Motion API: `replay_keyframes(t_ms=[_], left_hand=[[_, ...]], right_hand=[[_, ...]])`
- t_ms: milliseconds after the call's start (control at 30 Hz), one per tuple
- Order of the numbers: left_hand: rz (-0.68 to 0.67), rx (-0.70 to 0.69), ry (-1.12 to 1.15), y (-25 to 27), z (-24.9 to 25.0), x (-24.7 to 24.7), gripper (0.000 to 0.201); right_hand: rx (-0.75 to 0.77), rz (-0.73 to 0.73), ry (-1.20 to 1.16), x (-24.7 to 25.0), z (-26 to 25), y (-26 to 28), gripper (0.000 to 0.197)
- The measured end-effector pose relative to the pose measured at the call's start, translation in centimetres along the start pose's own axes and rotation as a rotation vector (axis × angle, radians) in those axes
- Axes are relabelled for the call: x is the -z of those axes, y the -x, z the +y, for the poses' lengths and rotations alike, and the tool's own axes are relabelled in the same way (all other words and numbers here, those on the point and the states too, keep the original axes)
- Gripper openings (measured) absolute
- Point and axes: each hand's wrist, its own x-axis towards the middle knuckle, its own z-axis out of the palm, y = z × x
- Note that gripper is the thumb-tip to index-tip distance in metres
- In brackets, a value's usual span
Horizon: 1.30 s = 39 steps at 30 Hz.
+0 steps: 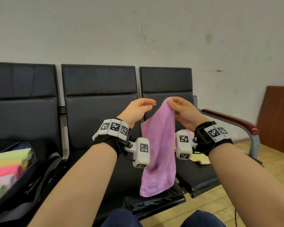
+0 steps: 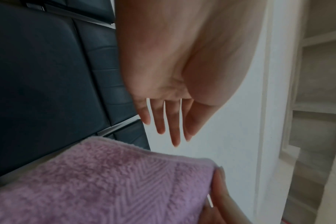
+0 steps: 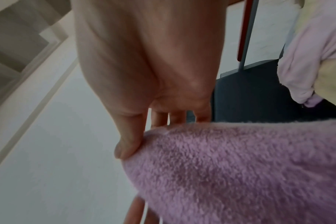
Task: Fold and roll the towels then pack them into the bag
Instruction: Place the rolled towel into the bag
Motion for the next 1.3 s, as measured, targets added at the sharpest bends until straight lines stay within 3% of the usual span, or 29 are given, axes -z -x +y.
replay_keyframes(t_ms=[300, 433, 533, 900, 1000, 1067, 1133, 1233, 1300], left_hand=[[-0.126, -0.004, -0.061, -0.2, -0.3, -1.8, 0.022], [-0.130, -0.026, -0.093, -0.3, -0.3, -2.6, 0.017], [-0.206, -0.009, -0.076, -0.3, -0.1, -3.3, 0.021], [-0.274, 0.075, 0.164, 0.5, 0.1, -3.8, 0.014], [-0.272, 0.041, -0.136, 0.6, 0.2, -3.7, 0.008], [-0.199, 0.063, -0.383, 0.4, -0.2, -3.6, 0.009], [-0.121, 0.131, -0.496, 0.2, -1.0, -3.0, 0.019], [-0.100, 0.278, -0.706, 0.8, -0.6, -2.2, 0.015], [-0.104, 0.295, -0.826, 1.3, 0.1, -1.7, 0.025]], right_hand=[[0.011, -0.044, -0.261, 1.5, -0.9, -0.3, 0.014], [-0.025, -0.177, -0.310, 2.0, -0.6, 0.4, 0.017], [-0.033, -0.233, -0.338, 2.2, -0.5, 0.8, 0.018], [0.027, -0.106, -0.310, 2.9, 0.9, 0.8, 0.018], [0.050, -0.068, -0.273, 2.5, 1.1, 0.7, 0.021], [0.074, -0.033, -0.270, 2.5, 1.0, 0.5, 0.023], [0.081, 0.023, -0.279, 2.8, 1.0, 0.4, 0.023], [0.072, 0.135, -0.173, 3.9, 1.6, 0.4, 0.026], [0.061, 0.184, -0.056, 4.3, 2.6, 0.4, 0.023]])
